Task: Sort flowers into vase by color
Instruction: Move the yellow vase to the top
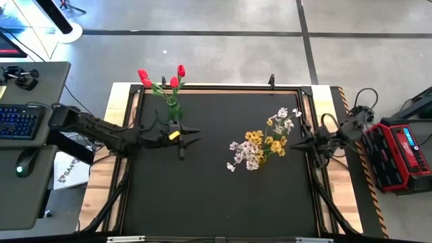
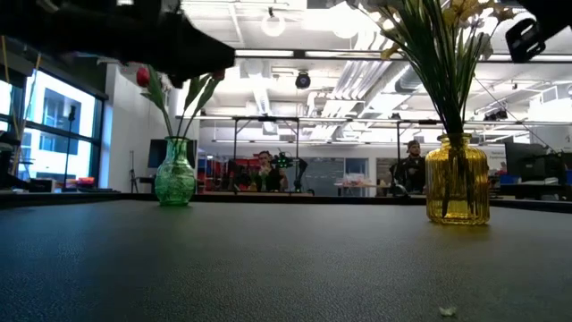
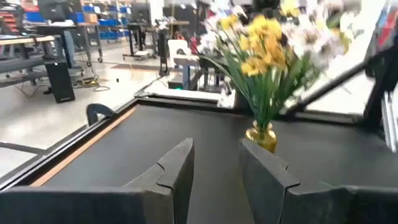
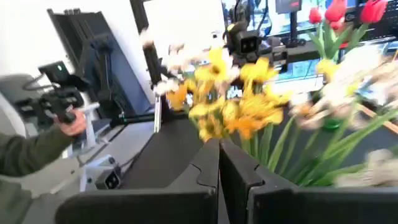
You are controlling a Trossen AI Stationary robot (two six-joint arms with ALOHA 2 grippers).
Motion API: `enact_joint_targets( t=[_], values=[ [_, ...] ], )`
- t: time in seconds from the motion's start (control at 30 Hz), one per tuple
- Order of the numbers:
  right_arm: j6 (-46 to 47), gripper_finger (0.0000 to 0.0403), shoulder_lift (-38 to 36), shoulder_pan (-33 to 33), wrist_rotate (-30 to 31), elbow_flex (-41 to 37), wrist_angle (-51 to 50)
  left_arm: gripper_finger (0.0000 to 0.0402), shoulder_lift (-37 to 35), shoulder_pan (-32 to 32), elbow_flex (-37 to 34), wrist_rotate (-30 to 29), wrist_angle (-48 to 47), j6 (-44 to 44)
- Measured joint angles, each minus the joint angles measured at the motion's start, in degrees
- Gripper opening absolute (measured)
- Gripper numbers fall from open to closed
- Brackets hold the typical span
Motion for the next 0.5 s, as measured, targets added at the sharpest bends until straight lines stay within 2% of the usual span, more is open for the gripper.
enact_joint_targets(
  t=[0.07, 0.13, 0.27, 0.5],
  values=[
    [-1.21, 0.0, 0.45, -0.06, 2.25, 1.95, -0.28, 0.0112, -3.15, 0.62, -2.56, -0.02, 0.58, -1.05],
    [-2.05, 0.0, -0.4, -0.06, 2.51, 2.73, -2.28, 0.0112, -5.98, 1.18, -4.94, -0.21, 0.8, -1.65],
    [-2.03, 0.0, -0.47, -0.07, 3.02, 2.22, -0.13, 0.0112, -11.61, 2.03, -9.39, -0.24, 0.84, -3.27],
    [-7.45, 0.0, -0.4, -0.5, -0.67, -8.53, 17.78, 0.0112, -18.98, 3.37, -13.13, -0.39, 0.65, -4.12]
  ],
)
